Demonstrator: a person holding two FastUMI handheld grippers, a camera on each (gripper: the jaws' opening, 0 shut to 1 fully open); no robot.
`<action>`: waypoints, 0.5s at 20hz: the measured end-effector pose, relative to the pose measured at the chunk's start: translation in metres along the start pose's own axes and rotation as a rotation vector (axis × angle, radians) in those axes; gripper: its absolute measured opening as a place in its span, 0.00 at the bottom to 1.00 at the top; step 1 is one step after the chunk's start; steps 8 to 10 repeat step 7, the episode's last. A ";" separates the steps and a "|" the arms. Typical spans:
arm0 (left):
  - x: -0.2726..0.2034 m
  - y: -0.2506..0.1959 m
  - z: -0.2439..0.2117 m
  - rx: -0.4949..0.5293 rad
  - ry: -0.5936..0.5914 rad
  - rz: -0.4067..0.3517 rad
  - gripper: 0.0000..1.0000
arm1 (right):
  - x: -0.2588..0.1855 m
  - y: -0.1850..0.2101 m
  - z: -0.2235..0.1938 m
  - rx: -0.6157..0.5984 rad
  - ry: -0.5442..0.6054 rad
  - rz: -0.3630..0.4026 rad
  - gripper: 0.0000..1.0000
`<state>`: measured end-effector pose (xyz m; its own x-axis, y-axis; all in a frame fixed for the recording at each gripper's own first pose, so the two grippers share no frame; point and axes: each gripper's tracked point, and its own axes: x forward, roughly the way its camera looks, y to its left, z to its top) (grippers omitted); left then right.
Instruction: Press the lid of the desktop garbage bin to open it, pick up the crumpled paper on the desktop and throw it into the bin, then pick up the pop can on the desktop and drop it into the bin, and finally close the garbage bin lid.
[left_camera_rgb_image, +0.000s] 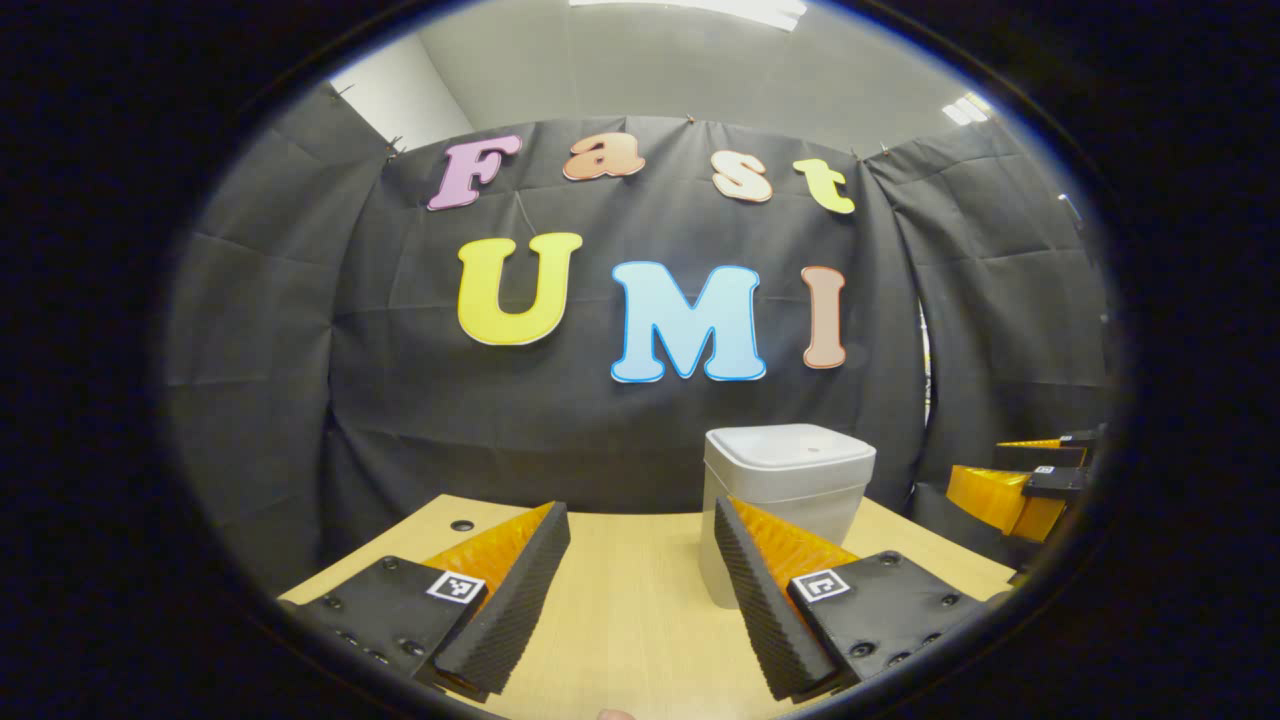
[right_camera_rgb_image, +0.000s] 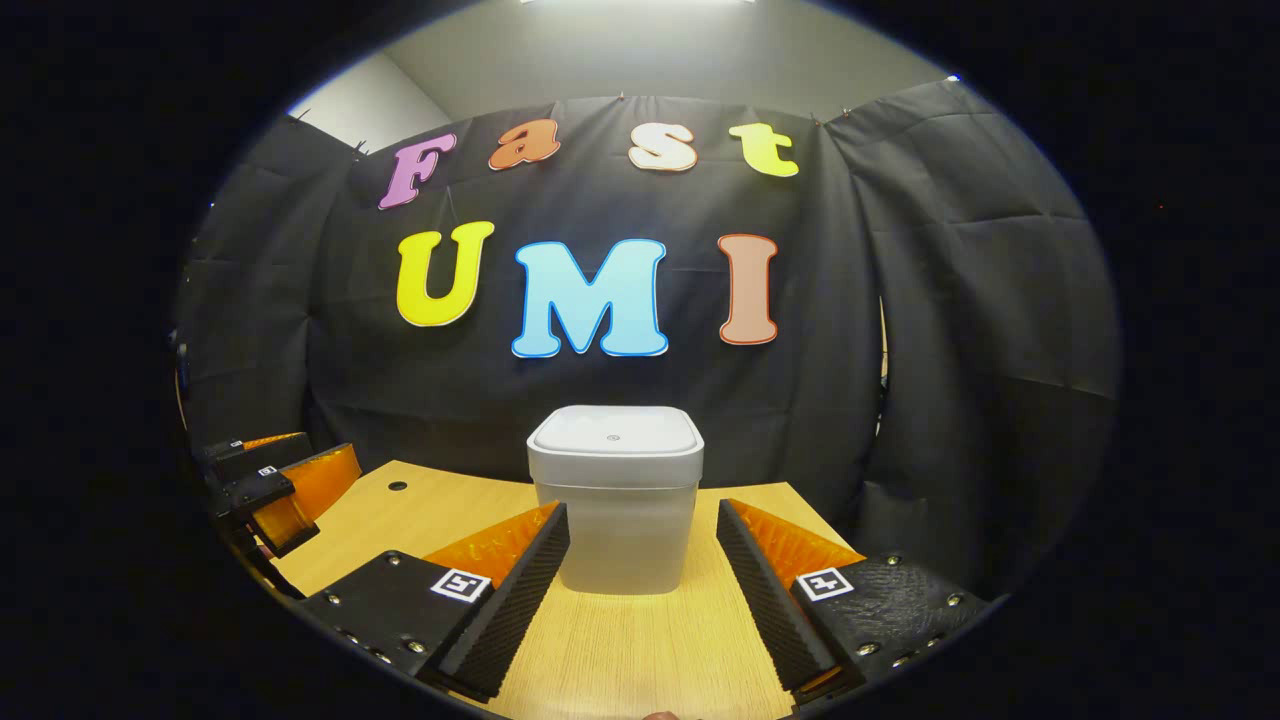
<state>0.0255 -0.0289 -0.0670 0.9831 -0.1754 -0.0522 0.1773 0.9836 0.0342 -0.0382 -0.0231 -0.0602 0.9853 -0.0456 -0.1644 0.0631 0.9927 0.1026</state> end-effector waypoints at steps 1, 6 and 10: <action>0.002 0.000 0.000 0.006 -0.001 -0.006 0.94 | -0.001 0.000 -0.001 0.000 -0.003 -0.005 0.94; 0.005 -0.006 0.007 0.025 -0.012 -0.029 0.95 | -0.007 -0.008 0.009 0.030 -0.031 -0.029 0.95; 0.004 -0.010 0.008 0.029 -0.016 -0.031 0.94 | -0.008 -0.012 0.010 0.038 -0.035 -0.035 0.95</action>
